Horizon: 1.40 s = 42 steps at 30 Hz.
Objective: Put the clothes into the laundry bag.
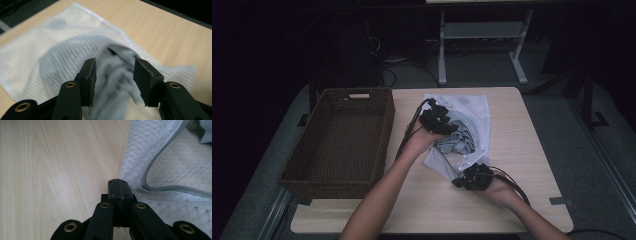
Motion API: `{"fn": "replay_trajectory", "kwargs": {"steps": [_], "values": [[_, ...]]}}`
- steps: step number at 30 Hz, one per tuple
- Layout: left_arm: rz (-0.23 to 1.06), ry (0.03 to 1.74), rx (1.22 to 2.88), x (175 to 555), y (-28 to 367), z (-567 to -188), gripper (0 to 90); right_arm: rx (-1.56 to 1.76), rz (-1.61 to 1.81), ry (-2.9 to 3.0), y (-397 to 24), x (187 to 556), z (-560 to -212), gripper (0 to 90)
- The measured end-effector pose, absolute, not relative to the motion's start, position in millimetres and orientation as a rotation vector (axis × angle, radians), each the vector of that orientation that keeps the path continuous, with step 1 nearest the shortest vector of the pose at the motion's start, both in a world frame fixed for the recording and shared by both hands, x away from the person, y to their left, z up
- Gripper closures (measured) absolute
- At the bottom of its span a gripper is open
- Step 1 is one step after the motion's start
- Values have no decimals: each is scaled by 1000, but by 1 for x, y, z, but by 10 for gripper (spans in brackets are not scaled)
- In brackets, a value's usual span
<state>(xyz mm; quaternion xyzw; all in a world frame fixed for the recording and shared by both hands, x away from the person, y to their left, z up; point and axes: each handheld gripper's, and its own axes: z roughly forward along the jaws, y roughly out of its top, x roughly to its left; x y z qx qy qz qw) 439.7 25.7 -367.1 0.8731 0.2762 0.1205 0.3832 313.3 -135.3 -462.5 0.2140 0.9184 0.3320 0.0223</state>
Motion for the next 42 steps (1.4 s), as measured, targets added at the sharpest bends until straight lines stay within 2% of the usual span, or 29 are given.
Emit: {"fn": "replay_trajectory", "kwargs": {"steps": [3,5,7,10,17,21,28,34,42], "values": [[313,710,2251,453,17,-373,530,666,1035,2849,-136,314,-463,900],[309,714,2262,459,14,-378,593,662,1037,2850,-136,314,-463,899],[274,708,2253,462,15,-382,738,666,1042,2854,-137,315,-463,899],[261,691,2236,459,18,-379,872,672,1047,2856,-137,315,-463,899],[245,597,2192,423,29,-359,883,687,1061,2852,-137,316,-464,899],[202,522,2221,396,32,-360,883,698,1068,2850,-137,316,-464,899],[105,521,2307,369,39,-400,883,699,1070,2848,-137,317,-464,899],[48,565,2347,367,45,-432,883,693,1065,2844,-137,317,-464,899],[12,606,2374,375,43,-453,875,705,1074,2850,-138,318,-465,898]]}}
